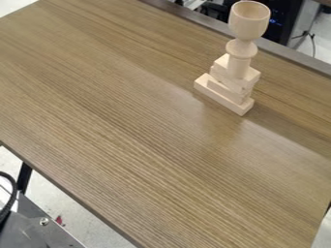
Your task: Put the ball on the cup
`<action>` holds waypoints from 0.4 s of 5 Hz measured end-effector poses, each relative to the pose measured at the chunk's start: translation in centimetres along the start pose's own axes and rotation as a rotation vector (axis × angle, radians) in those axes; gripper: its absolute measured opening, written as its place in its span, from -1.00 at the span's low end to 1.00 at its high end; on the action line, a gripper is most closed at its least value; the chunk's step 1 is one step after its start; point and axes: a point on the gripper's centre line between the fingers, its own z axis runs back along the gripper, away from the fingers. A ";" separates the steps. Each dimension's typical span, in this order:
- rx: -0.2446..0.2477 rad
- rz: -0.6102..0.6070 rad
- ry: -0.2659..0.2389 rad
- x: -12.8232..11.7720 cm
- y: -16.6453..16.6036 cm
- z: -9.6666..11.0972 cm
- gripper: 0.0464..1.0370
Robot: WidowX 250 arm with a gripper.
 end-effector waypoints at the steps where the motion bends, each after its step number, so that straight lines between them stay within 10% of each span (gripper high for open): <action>1: -0.004 -0.001 -0.001 0.2 -0.1 -0.2 0.52; 2: -0.010 -0.004 -0.005 0.5 -0.4 -0.4 0.52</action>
